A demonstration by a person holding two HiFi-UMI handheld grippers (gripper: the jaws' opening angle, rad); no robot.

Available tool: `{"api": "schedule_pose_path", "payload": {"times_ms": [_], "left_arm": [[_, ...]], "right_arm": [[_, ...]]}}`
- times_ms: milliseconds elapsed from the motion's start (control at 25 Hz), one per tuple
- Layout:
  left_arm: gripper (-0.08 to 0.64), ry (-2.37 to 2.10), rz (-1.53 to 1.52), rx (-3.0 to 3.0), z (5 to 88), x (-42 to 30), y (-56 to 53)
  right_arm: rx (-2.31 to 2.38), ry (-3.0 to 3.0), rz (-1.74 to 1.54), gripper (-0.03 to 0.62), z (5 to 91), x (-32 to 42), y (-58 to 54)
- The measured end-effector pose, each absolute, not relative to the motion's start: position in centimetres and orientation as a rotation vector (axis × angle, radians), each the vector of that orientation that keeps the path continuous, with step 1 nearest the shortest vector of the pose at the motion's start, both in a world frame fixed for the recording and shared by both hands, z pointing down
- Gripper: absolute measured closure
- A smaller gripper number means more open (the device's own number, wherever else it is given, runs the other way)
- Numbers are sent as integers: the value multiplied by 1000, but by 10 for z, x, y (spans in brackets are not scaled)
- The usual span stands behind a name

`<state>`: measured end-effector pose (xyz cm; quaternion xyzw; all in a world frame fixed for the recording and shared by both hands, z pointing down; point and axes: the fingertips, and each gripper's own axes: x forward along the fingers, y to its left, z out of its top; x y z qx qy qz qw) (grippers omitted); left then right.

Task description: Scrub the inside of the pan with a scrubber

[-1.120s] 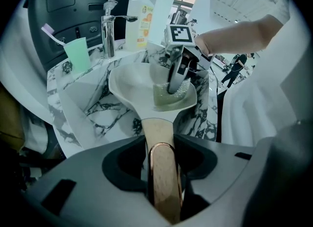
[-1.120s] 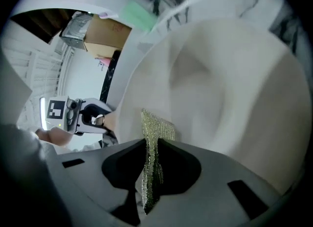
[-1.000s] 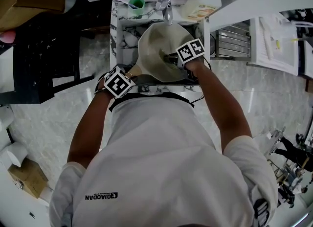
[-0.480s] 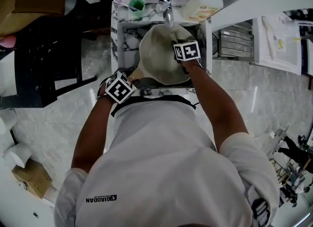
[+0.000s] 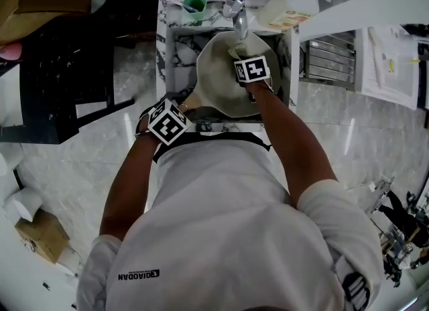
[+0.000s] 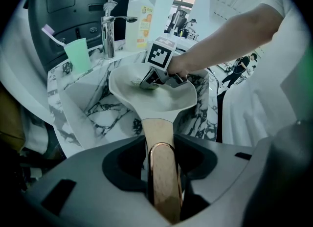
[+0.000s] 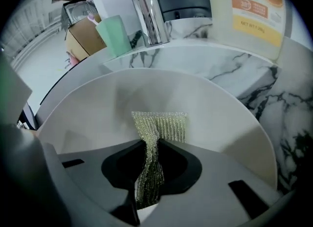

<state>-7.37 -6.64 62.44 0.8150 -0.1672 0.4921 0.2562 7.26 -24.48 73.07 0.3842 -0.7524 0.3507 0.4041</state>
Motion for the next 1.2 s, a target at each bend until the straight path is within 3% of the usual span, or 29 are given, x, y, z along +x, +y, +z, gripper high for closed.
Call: {"api": "schedule_pose_path", "payload": {"times_ms": [1200], "left_arm": [[371,-451,1334,2216,625,-74,-66]], "right_arm": [[522,-2025,926,500,713,-2,-168]]}}
